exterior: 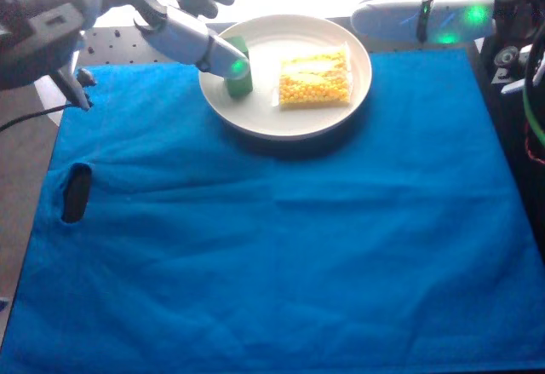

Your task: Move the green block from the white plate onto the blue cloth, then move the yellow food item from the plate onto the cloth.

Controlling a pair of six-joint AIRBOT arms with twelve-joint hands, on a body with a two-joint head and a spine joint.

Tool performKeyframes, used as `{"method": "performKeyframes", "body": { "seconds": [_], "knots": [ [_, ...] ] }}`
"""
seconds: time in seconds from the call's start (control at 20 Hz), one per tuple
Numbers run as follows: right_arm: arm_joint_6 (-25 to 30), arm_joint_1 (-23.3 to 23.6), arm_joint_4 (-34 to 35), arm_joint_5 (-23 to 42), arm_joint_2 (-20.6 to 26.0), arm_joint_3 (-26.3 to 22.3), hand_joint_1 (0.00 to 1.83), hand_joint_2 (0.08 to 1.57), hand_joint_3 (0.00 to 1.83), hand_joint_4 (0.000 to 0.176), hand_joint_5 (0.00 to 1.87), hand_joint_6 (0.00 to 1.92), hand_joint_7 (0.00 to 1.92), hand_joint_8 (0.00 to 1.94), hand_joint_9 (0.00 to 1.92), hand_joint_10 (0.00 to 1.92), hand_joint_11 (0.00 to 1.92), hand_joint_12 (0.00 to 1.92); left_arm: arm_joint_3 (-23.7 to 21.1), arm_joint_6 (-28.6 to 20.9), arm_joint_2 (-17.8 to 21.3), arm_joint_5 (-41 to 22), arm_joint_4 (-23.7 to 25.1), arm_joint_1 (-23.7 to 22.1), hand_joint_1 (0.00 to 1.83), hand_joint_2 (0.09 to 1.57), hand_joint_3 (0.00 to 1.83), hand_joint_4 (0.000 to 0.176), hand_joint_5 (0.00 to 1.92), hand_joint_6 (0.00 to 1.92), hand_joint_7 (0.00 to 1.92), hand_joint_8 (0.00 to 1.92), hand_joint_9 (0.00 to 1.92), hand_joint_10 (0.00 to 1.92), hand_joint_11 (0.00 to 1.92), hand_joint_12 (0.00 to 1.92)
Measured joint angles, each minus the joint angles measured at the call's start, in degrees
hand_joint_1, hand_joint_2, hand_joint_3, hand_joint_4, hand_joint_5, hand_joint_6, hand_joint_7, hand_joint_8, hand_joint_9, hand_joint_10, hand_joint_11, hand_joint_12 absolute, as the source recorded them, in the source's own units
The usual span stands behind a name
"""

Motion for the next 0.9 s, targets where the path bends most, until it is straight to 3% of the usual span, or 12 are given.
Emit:
{"method": "performKeyframes", "body": {
  "seconds": [0.1, 0.35, 0.4, 0.5, 0.6, 0.85, 0.9],
  "knots": [
    [0.0, 0.0, -0.3, 0.0, 0.0, 0.0, 0.48, 0.85, 0.00, 0.020, 0.12, 0.00, 0.28, 0.01, 0.31, 0.01, 0.00, 0.95, 0.2, -0.1, -0.9, 0.7, 1.0, -0.3, 0.73, 0.87, 0.00, 0.000, 0.43, 0.00, 0.57, 0.01, 0.73, 0.02, 0.67, 0.54],
    [0.0, 0.0, -0.6, 0.0, 0.0, -0.3, 0.46, 0.83, 0.00, 0.024, 0.12, 0.00, 0.24, 0.00, 0.29, 0.00, 0.00, 0.88, 1.4, -0.1, -2.1, 2.5, 4.3, -1.4, 0.80, 0.87, 0.00, 0.000, 0.41, 0.00, 0.66, 0.01, 0.84, 0.04, 0.71, 0.52],
    [0.0, 0.0, -0.6, 0.0, 0.0, -0.3, 0.45, 0.83, 0.00, 0.022, 0.12, 0.00, 0.26, 0.00, 0.32, 0.01, 0.00, 0.94, 1.5, -0.2, -2.4, 3.2, 5.0, -1.5, 0.80, 0.87, 0.00, 0.000, 0.41, 0.00, 0.68, 0.00, 0.94, 0.05, 0.74, 0.65],
    [0.0, 0.0, -0.5, 0.0, 0.0, -0.4, 0.46, 0.83, 0.00, 0.020, 0.12, 0.00, 0.23, 0.00, 0.31, 0.00, 0.00, 0.94, 1.6, -0.1, -2.9, 4.2, 5.9, -1.5, 0.74, 0.88, 0.01, 0.000, 0.42, 0.00, 0.60, 0.00, 0.92, 0.03, 0.72, 0.67],
    [0.0, 0.0, -0.7, 0.0, 0.0, -0.5, 0.46, 0.84, 0.01, 0.017, 0.13, 0.00, 0.24, 0.00, 0.29, 0.00, 0.00, 0.91, 1.8, -0.2, -3.5, 4.4, 6.1, -1.5, 0.76, 0.89, 0.01, 0.000, 0.43, 0.00, 0.64, 0.02, 0.92, 0.03, 0.70, 0.66],
    [0.0, 0.0, -0.9, 0.0, 0.0, -0.8, 0.46, 0.85, 0.00, 0.030, 0.13, 0.00, 0.27, 0.00, 0.29, 0.00, 0.00, 0.89, 2.2, -0.2, -4.5, 4.9, 7.8, -1.5, 0.73, 0.88, 0.00, 0.000, 0.49, 0.00, 0.69, 0.00, 0.84, 0.02, 0.58, 0.86],
    [0.0, 0.0, -1.0, 0.0, 0.0, -0.8, 0.46, 0.86, 0.00, 0.020, 0.12, 0.00, 0.27, 0.00, 0.28, 0.00, 0.00, 0.89, 2.2, -0.2, -4.5, 4.9, 7.9, -1.5, 0.70, 0.88, 0.01, 0.000, 0.48, 0.00, 0.65, 0.00, 0.83, 0.01, 0.60, 0.89]
  ]
}}
